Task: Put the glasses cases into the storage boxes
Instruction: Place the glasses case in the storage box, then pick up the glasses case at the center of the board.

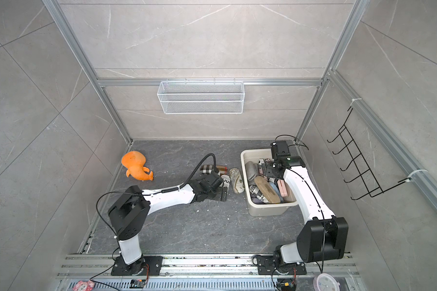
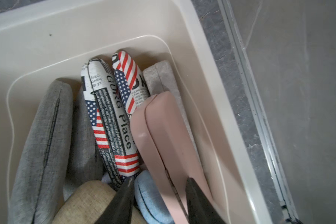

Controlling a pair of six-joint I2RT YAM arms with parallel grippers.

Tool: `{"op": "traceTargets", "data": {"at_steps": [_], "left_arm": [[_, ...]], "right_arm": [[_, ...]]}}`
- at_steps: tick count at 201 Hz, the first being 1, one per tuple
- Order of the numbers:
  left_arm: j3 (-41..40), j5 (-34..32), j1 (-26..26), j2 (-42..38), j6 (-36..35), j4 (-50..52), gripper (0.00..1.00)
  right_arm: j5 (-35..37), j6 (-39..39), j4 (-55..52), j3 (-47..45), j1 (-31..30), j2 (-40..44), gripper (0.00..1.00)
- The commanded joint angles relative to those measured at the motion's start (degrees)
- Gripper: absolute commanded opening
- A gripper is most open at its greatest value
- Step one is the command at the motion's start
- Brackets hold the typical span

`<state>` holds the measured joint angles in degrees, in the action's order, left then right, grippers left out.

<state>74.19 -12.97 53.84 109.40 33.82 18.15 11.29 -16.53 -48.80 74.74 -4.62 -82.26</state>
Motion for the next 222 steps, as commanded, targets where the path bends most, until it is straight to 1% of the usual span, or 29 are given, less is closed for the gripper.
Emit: {"op": "traceTargets", "data": {"at_steps": [1,19,35,51,62,76,98,118,130,138,159,184,214,216,222], "left_arm": [[4.40,-2.75,0.64,2.95,-2.42,5.17,0.97],[6.21,-3.18,0.78,4.95,-3.58,5.37,0.97],[8.35,-3.27,0.82,6.86,-4.46,6.14,0.97],[10.46,-3.31,0.91,8.48,-4.81,6.99,0.96],[11.85,-3.79,0.91,9.67,-4.74,7.70,0.95],[13.28,-4.11,0.91,11.33,-4.74,7.84,0.92],[16.43,-4.75,0.86,14.50,-4.38,10.36,0.82],[16.52,-5.12,1.04,16.02,-3.64,10.76,0.75],[15.87,-5.32,1.14,16.06,-3.60,10.87,0.65],[14.90,-6.18,1.46,15.32,-3.50,10.65,0.61],[10.09,-7.97,3.01,11.19,-3.64,7.91,0.59],[2.39,-10.99,6.00,2.19,-2.42,4.87,0.59],[-5.19,-13.78,8.06,-8.71,1.21,5.07,0.58],[-5.68,-14.94,8.10,-9.48,1.41,5.06,0.58],[-7.25,-15.48,8.28,-11.62,2.02,4.94,0.58]], "right_arm": [[-11.24,-2.68,2.49,-3.70,-0.12,-0.39,0.46],[-14.66,-3.84,3.49,-4.89,-0.12,0.30,0.47],[-15.38,-4.06,2.52,-3.91,-0.12,1.31,0.49],[-13.33,-4.10,-0.12,-1.53,-0.12,2.59,0.58],[-13.24,-3.80,-1.91,0.46,-0.12,3.54,0.64],[-13.50,-3.72,-3.11,1.94,-0.12,5.26,0.67],[-14.92,-3.63,-4.94,3.86,-0.21,7.83,0.69],[-16.08,-3.55,-5.97,4.85,-0.30,10.18,0.70],[-17.47,-3.68,-6.43,5.39,-0.46,11.19,0.70],[-18.04,-3.61,-6.80,5.89,-0.77,11.62,0.70],[-18.35,-3.66,-6.91,6.79,-1.89,12.26,0.69],[-17.84,-3.93,-7.15,9.03,-4.53,11.88,0.69],[-17.96,-5.32,-5.56,11.18,-7.85,11.95,0.68],[-18.03,-5.39,-5.40,11.30,-8.10,11.95,0.68],[-18.10,-5.69,-4.66,11.54,-9.13,11.87,0.68]]}}
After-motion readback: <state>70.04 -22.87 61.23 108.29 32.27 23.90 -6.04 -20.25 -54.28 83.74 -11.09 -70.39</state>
